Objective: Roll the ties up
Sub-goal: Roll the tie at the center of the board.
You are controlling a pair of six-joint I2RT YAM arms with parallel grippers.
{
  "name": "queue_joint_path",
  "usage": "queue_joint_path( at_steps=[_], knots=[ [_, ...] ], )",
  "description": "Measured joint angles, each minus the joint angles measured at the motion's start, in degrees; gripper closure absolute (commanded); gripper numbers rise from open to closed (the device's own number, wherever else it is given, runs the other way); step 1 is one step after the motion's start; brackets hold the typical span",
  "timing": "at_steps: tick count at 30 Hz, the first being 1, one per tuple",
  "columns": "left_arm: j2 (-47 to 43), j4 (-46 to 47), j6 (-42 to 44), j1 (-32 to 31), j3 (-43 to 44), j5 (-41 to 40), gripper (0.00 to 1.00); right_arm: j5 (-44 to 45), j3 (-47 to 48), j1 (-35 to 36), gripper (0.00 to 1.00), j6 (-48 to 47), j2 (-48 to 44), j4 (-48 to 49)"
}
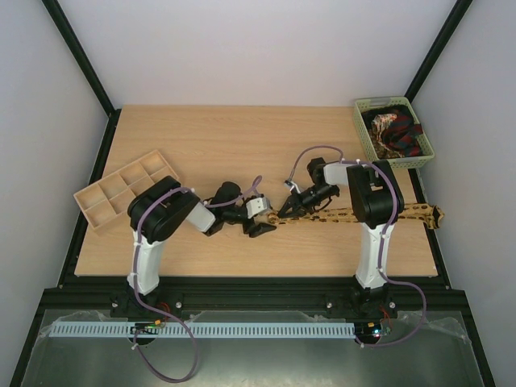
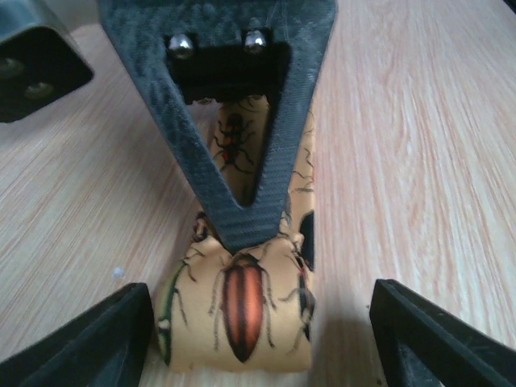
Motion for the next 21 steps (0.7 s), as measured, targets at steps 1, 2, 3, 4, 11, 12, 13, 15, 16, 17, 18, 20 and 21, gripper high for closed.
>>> queue_joint_path(
  at_steps=[1, 2, 3, 4, 11, 12, 13, 15, 16, 17, 18, 20, 21],
  knots=[
    [0.4, 0.1, 0.4, 0.0, 0.5, 0.0, 0.34, -0.3, -0.1, 0.0, 0.99, -0.2, 0.1, 0.1],
    [0.8, 0.2, 1.0, -0.1, 0.9, 0.0, 0.39, -0.6, -0.2, -0.1, 0.99, -0.3, 0.1, 0.1],
    [1.1, 0.2, 1.3, -0.1, 1.3, 0.0, 0.45, -0.7, -0.4, -0.1, 0.99, -0.4, 0.1, 0.2],
    [1.4, 0.0, 1.9, -0.2, 1.7, 0.0, 0.50, -0.8, -0.4, -0.1, 0.99, -0.5, 0.1, 0.3],
    [2.2, -2.8, 5.0, -0.9, 4.2, -0.5, 0.74, -1.1, -0.5, -0.2, 0.92, -0.6, 0.2, 0.4],
    [2.0, -3.4, 5.3, -0.9, 4.2, -0.7, 0.77, -1.2, -0.5, -0.3, 0.88, -0.6, 0.3, 0.4],
    [1.7, -4.4, 5.7, -1.0, 4.3, -1.0, 0.79, -1.3, -0.4, -0.3, 0.85, -0.7, 0.4, 0.2],
    [0.6, -6.8, 6.9, -1.1, 4.5, -2.0, 0.81, -1.7, 0.0, -0.3, 0.79, -0.6, 0.4, -0.6],
    [0.0, -7.9, 7.4, -1.2, 4.6, -2.7, 0.82, -1.6, 0.3, -0.3, 0.75, -0.8, 0.4, -1.0],
    [-0.7, -9.3, 8.0, -1.2, 4.6, -3.6, 0.83, -1.6, 0.5, -0.3, 0.73, -1.0, 0.3, -1.6],
    [-1.4, -10.7, 8.6, -1.4, 4.6, -4.5, 0.83, -1.6, 0.6, -0.2, 0.70, -1.0, 0.1, -1.9],
    [-2.7, -14.1, 10.1, -1.7, 4.7, -5.4, 0.83, -1.2, 0.6, -0.1, 0.66, -1.5, -0.6, -3.0],
    [-3.2, -15.6, 10.8, -1.7, 4.9, -5.8, 0.83, -0.7, 0.6, -0.1, 0.63, -1.7, -1.1, -3.6]
  ],
)
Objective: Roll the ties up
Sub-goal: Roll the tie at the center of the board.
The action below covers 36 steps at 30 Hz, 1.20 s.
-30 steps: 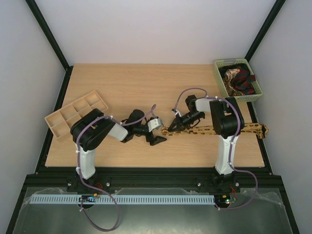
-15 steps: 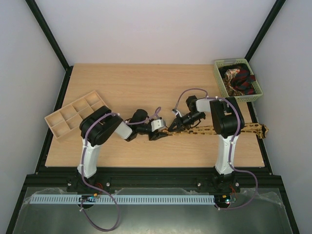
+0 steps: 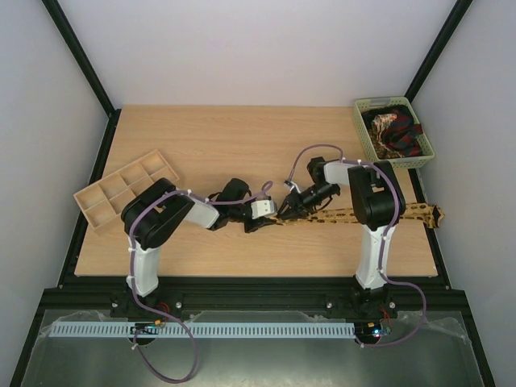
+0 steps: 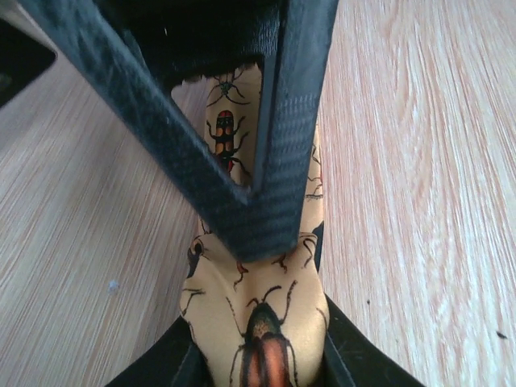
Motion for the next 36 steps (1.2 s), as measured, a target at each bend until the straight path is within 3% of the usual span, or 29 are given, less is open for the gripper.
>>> queue_joint_path(
  at_steps=[5, 18, 22, 25, 27, 36],
  knots=[
    [-1.9, -7.7, 2.7, 0.0, 1.6, -1.9, 0.83, 1.3, 0.0, -0.1, 0.54, -0.1, -1.8, -3.0],
    [-2.6, -14.0, 4.9, -0.2, 3.9, -3.3, 0.82, -1.5, 3.0, 3.3, 0.62, 7.9, -1.7, -2.1],
    [-2.6, -14.5, 5.0, -0.2, 4.1, -3.3, 0.82, -0.9, 3.3, 4.0, 0.74, 8.2, -0.4, -1.8],
    [-2.6, -14.6, 5.0, -0.2, 4.1, -3.4, 0.82, -0.3, 3.5, 4.1, 0.96, 7.7, 0.5, -1.8],
    [-2.6, -14.7, 5.0, -0.2, 4.2, -3.5, 0.81, -0.6, 3.6, 4.1, 0.99, 7.3, 0.6, -2.1],
    [-2.6, -14.8, 1.0, 1.0, 4.3, -2.3, 0.40, 2.6, 3.3, 2.2, 0.99, 4.0, 1.3, -2.1]
  ],
)
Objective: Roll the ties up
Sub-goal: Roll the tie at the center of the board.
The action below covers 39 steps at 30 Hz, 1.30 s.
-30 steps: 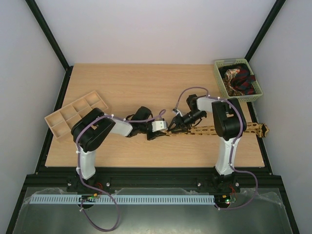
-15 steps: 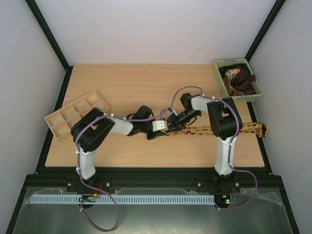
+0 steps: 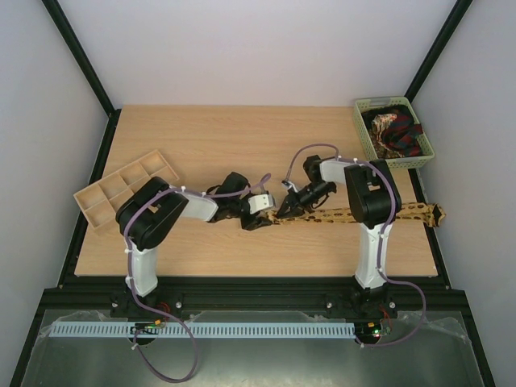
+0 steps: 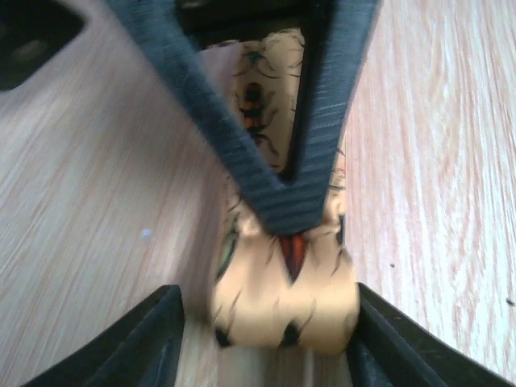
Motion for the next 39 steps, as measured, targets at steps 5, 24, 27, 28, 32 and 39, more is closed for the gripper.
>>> queue_joint_path(
  at_steps=[5, 24, 27, 28, 32, 39],
  knots=[
    [0.0, 3.9, -4.2, 1.9, -2.1, 3.1, 0.29, -0.2, -1.2, -2.7, 0.99, -2.3, 0.3, 0.0],
    [8.3, 24.2, -8.4, -2.8, -1.7, 3.5, 0.23, -1.2, -2.2, -4.7, 0.99, -3.9, 0.7, 0.0],
    [9.2, 23.2, -7.6, -3.3, 0.1, 2.7, 0.24, -1.4, -2.1, -4.5, 0.99, -3.9, 0.8, -0.2],
    [9.2, 22.8, -7.2, -3.4, 0.3, 2.6, 0.26, -1.4, -2.0, -4.5, 0.99, -3.9, 0.8, -0.2],
    [9.2, 21.2, -5.7, -3.5, 0.9, 2.8, 0.34, -1.2, -1.5, -4.4, 0.99, -3.9, 0.9, -0.9],
    [8.8, 19.4, -2.9, -3.5, 1.1, 3.3, 0.58, -1.9, -0.6, -3.7, 0.99, -2.6, 0.8, -1.3]
  ],
)
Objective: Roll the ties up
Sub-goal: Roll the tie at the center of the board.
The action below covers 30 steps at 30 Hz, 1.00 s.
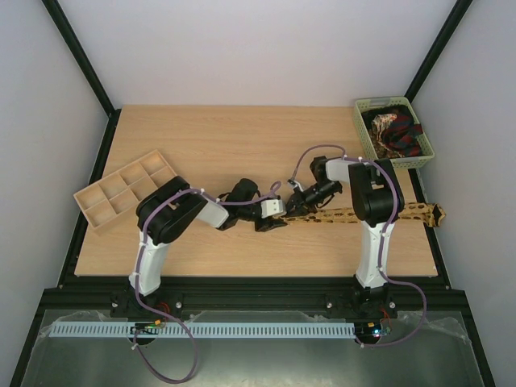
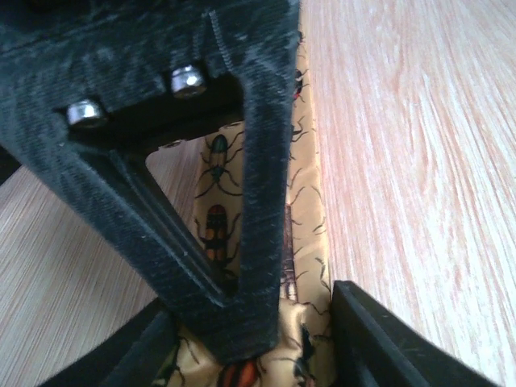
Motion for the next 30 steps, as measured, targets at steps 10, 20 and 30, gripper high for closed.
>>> queue_joint_path(
  at_steps=[10, 20, 30],
  knots=[
    [-1.1, -1.3, 3.7, 1.0, -0.7, -0.7, 0.52, -0.3, 0.7, 0.8, 0.99, 1.3, -0.1, -1.3],
    [-4.3, -0.3, 2.2, 4.4, -6.3, 3.1, 0.33, 3.1, 2.1, 0.8, 0.99, 0.9, 1.2, -0.1],
    [-2.0, 9.7, -9.9, 4.0, -8.0, 3.1, 0.42, 2.1, 1.2, 0.4, 0.99, 0.3, 1.2, 1.0]
  ],
)
